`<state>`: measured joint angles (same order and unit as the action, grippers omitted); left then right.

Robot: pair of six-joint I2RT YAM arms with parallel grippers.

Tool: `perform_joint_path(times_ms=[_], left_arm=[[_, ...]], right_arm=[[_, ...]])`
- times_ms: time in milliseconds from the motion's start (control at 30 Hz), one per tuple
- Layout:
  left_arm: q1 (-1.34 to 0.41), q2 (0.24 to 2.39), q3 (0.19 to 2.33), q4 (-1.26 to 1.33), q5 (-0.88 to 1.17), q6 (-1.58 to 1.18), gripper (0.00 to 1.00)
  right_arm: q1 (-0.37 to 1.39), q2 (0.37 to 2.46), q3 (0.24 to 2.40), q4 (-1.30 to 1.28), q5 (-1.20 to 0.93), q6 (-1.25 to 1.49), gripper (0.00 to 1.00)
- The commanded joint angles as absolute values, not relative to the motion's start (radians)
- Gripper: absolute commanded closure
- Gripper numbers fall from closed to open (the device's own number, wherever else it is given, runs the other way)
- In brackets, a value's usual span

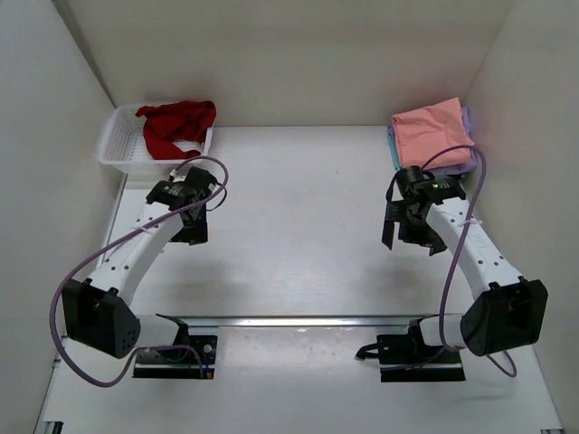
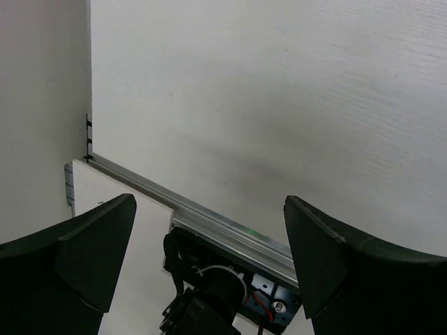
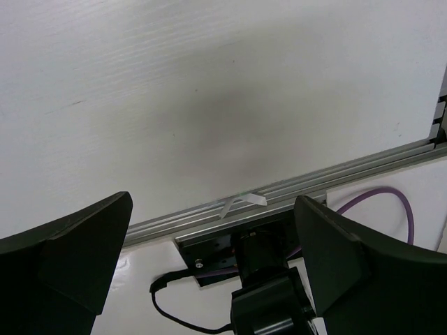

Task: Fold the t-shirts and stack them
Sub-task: Grab crumpled tshirt from bin with the left arm

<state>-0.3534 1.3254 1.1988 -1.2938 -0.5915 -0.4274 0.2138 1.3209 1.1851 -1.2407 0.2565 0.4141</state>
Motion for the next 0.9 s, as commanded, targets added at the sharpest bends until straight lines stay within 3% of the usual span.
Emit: perform_joint_path(times_ms=[0,100,333,533,767,800,833,867], left_arm=[[-0.362,1.287,1.256,-1.281,-0.592,-0.420,0.02],[-0.402,1.264,1.293,-1.244,-0.580,-0.394,0.01],[-0.276,1.351,1.351,-1.140,-0.499,-0.373,0.01],[-0.215,1.607,1.701,-1.129,-0.532,-0.468,0.01],[-0.111,1.900,2.037,-1.045,-0.318,-0.416,0.02],[-0.110,1.923,2.096,-1.037,-0.311,-0.414,0.17],[-0.091,1.975,2.129,-1.032,-0.313,-0.423,0.51],[-0.069,2.021,2.198,-1.029,-0.310,-0.440,0.58]], right_arm=[[0.199,1.281,1.197,-1.238,0.241,0.420,0.01],[0.210,1.275,1.196,-1.247,0.248,0.413,0.01],[0.261,1.293,1.248,-1.261,0.197,0.457,0.01],[0.422,1.350,1.405,-1.299,0.176,0.508,0.01],[0.426,1.401,1.450,-1.339,0.161,0.476,0.01],[0.425,1.402,1.453,-1.339,0.152,0.479,0.01],[0.422,1.401,1.453,-1.341,0.150,0.474,0.00],[0.422,1.408,1.456,-1.339,0.144,0.459,0.01]])
